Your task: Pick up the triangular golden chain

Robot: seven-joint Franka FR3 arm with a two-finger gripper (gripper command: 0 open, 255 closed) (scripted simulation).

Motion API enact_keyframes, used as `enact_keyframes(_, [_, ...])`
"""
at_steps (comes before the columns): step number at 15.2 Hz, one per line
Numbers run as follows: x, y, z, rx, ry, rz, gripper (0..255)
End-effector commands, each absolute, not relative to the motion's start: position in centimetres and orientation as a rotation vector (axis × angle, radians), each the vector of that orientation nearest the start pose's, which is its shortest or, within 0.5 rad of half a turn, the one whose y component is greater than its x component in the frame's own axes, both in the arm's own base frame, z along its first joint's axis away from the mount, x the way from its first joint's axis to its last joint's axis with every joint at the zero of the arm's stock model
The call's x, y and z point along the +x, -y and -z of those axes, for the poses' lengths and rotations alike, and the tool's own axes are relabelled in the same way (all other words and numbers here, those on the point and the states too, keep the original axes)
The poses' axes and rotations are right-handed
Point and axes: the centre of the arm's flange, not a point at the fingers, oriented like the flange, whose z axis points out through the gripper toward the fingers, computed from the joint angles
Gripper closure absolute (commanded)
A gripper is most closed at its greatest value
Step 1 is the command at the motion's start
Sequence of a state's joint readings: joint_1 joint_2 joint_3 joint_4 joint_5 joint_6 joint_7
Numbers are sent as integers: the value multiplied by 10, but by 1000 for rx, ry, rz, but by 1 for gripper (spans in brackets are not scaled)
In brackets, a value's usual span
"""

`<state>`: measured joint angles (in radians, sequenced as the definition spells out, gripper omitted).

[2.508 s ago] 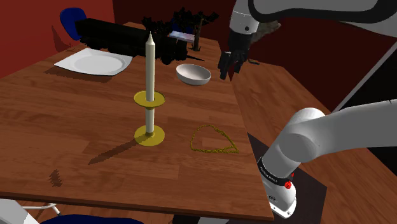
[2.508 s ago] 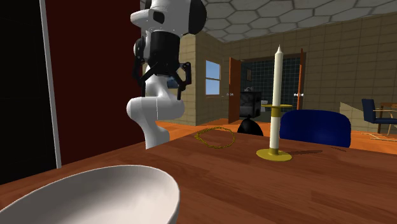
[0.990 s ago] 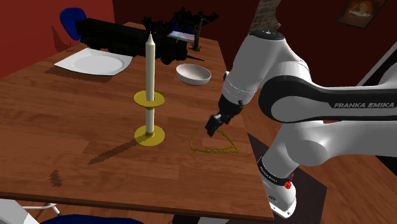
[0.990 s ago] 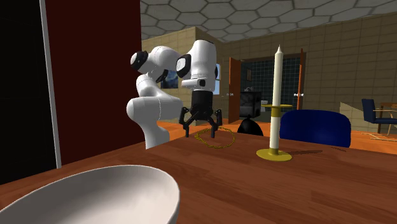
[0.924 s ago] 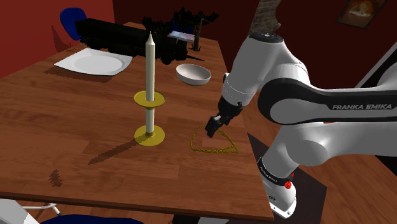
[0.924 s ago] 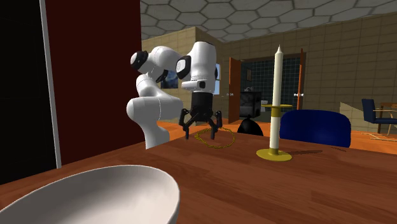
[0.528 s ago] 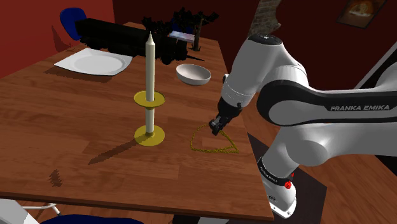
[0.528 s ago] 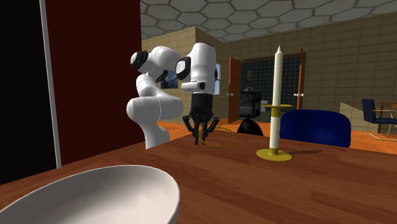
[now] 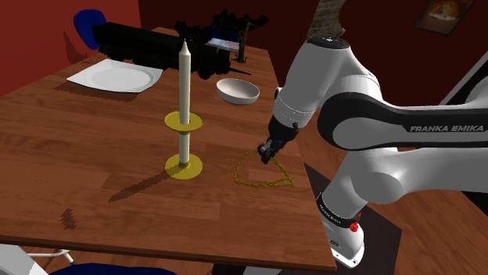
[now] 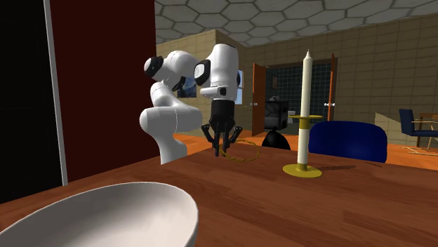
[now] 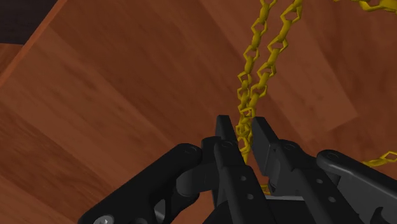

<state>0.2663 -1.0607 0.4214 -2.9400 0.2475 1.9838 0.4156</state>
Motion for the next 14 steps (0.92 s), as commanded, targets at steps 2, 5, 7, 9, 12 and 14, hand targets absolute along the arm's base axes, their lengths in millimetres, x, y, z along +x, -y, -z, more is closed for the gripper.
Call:
enact_keyframes(2, [208, -159, -422, -3222, -20, 210, 255])
enact_keyframes(5, [208, -159, -437, -3222, -20, 210, 255])
enact_keyframes(7, [208, -159, -448, -3222, -20, 210, 255])
enact_keyframes(9, [208, -159, -458, -3222, -20, 210, 255])
enact_keyframes(12, [208, -159, -474, -3222, -20, 210, 255])
enact_keyframes(14, [208, -159, -475, -3222, -20, 210, 255])
